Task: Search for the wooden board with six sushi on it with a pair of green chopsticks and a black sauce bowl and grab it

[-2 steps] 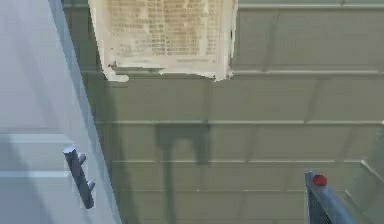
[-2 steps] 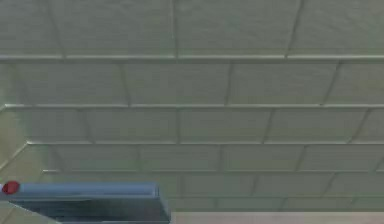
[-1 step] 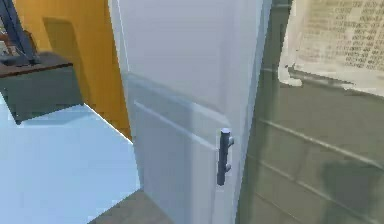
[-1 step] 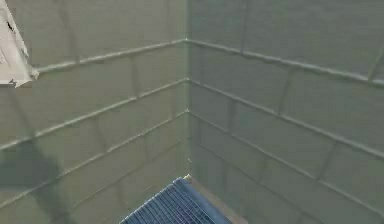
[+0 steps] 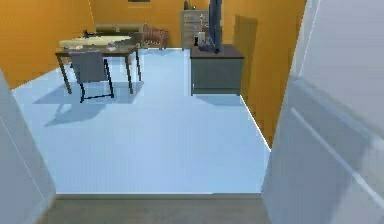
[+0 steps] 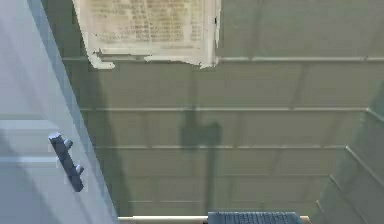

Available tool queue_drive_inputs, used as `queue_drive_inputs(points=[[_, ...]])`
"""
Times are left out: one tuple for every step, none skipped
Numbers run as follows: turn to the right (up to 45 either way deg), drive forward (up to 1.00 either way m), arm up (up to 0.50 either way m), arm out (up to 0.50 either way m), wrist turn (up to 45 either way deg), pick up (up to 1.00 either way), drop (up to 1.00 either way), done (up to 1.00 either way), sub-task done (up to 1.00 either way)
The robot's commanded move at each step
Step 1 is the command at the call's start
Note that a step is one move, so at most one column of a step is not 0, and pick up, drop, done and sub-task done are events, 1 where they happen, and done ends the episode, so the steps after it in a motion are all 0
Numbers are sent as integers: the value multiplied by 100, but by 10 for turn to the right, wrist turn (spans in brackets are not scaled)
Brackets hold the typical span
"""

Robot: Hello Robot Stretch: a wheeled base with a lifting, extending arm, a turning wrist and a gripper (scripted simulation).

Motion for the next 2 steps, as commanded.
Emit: queue_drive_inputs(points=[[-450,0,0,0,0,0,0,0,0],[-450,0,0,0,0,0,0,0,0]])
